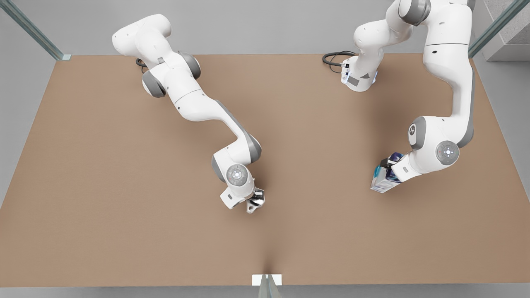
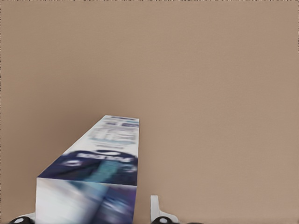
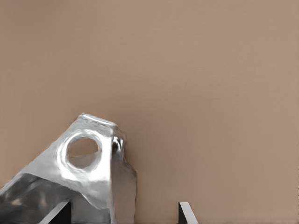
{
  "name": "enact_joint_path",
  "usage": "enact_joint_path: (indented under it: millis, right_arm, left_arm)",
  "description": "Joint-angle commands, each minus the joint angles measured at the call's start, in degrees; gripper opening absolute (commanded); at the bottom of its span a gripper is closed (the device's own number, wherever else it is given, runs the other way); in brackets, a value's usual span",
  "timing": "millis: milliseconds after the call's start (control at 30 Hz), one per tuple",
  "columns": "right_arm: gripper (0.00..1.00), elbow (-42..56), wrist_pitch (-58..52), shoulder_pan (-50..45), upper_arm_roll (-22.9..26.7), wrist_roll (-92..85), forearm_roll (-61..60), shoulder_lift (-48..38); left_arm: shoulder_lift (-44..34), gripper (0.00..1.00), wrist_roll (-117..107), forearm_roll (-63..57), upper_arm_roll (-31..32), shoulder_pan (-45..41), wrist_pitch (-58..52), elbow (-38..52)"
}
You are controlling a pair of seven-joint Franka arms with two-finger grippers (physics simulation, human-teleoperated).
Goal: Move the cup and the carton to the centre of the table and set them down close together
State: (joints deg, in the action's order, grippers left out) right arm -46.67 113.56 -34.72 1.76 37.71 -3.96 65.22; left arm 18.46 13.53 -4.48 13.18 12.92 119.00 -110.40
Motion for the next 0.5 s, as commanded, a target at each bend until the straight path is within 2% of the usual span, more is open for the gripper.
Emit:
enact_joint_path:
  millis: [0,267,467]
  right_arm:
    - [1.0,0.0,0.0,0.09,0.0,0.0,0.0,-0.01]
    - [1.0,-0.79,-1.85,0.0,0.26,-0.88,-0.09,-1.24]
    - [1.0,-0.7,-7.21,-0.18,1.67,-0.97,-0.53,-3.17]
  left_arm:
    - [0.0,0.62,0.0,-0.01,0.0,0.0,0.0,0.01]
    - [-0.79,0.61,-1.05,0.08,-0.17,0.0,-0.09,0.27]
    - [-2.46,0.61,-4.92,0.17,-0.26,0.0,-0.09,0.36]
